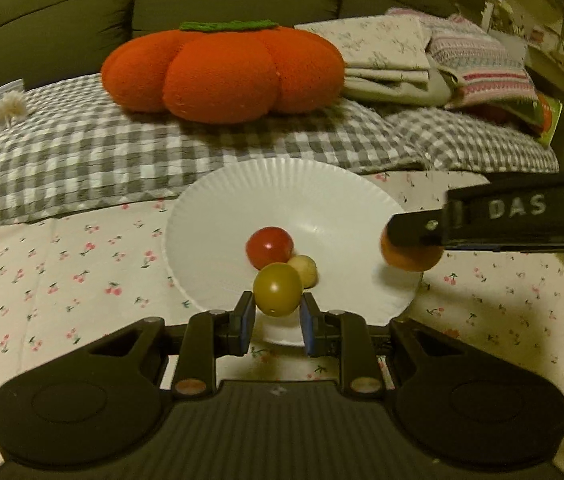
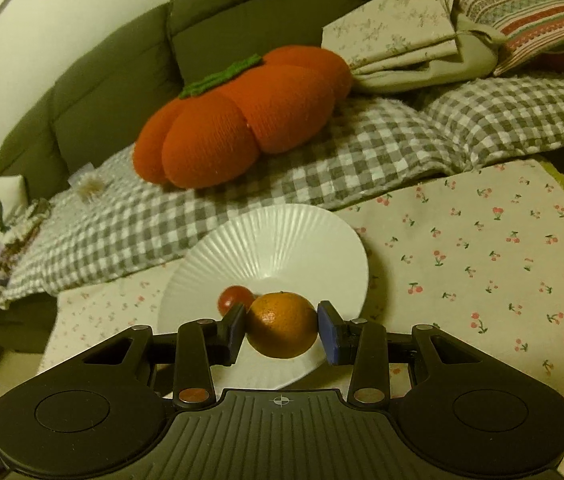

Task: Organize fruits
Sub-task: 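Carry the plum and orange over the plate and open both tools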

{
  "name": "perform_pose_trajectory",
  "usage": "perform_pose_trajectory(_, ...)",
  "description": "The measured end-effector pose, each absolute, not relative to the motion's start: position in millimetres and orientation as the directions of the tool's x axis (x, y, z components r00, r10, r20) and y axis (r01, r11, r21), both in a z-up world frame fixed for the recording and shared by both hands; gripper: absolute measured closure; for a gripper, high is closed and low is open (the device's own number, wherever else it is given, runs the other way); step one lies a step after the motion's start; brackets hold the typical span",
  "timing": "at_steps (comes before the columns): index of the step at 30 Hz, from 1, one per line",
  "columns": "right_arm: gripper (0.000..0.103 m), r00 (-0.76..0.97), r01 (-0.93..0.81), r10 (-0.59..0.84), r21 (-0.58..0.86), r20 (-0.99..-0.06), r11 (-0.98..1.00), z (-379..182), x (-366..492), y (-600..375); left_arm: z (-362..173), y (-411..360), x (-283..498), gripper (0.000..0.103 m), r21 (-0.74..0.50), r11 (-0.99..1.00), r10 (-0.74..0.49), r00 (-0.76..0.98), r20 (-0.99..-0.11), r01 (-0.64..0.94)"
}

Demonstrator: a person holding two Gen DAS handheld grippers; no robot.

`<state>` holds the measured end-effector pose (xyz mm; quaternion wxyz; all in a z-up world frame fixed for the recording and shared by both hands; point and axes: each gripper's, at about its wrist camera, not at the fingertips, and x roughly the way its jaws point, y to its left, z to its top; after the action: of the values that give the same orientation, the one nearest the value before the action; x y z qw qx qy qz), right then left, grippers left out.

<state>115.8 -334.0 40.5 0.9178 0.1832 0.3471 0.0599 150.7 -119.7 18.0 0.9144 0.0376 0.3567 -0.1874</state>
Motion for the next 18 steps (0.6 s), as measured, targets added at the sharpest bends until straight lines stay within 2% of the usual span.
perform_pose_trajectory(7, 0.065, 0.743, -0.012, 0.205, 0.294, -0.637, 0.956, 27.0, 131.1, -323.1, 7.3, -127.4, 156.5, 0.081, -0.021, 0.925, -0.294, 0.68, -0.672, 0.379)
perform_pose_trajectory(18, 0.065, 0.732, -0.011, 0.195, 0.275, -0.652, 0.962, 14.3, 140.2, -321.7, 4.6, -130.7, 157.7, 0.079, -0.003, 0.928, -0.281, 0.694, -0.663, 0.373)
